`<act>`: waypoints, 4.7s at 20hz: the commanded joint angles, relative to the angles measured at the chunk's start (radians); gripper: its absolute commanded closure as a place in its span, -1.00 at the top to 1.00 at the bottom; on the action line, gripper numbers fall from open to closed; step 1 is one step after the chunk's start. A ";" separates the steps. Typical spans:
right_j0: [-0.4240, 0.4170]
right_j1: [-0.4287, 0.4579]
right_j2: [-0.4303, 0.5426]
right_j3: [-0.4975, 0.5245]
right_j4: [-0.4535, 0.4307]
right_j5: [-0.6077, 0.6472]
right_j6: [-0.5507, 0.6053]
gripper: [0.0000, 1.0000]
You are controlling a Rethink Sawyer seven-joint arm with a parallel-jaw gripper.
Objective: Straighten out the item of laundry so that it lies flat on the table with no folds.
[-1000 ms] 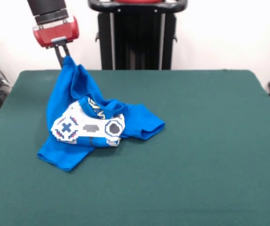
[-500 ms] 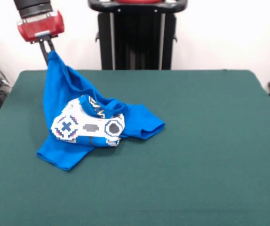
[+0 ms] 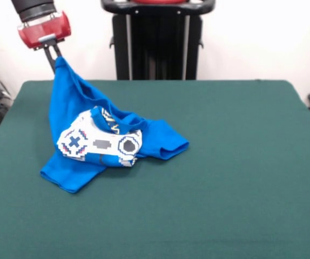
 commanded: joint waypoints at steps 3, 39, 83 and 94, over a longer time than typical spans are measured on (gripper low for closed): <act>-0.019 0.097 0.089 0.040 -0.040 0.152 -0.389 -1.00; -0.166 0.206 0.087 0.027 -0.047 0.285 -0.597 1.00; 0.364 -0.271 0.059 -0.025 0.282 0.082 -0.016 1.00; 0.549 -0.248 -0.157 -0.142 0.276 0.059 -0.022 1.00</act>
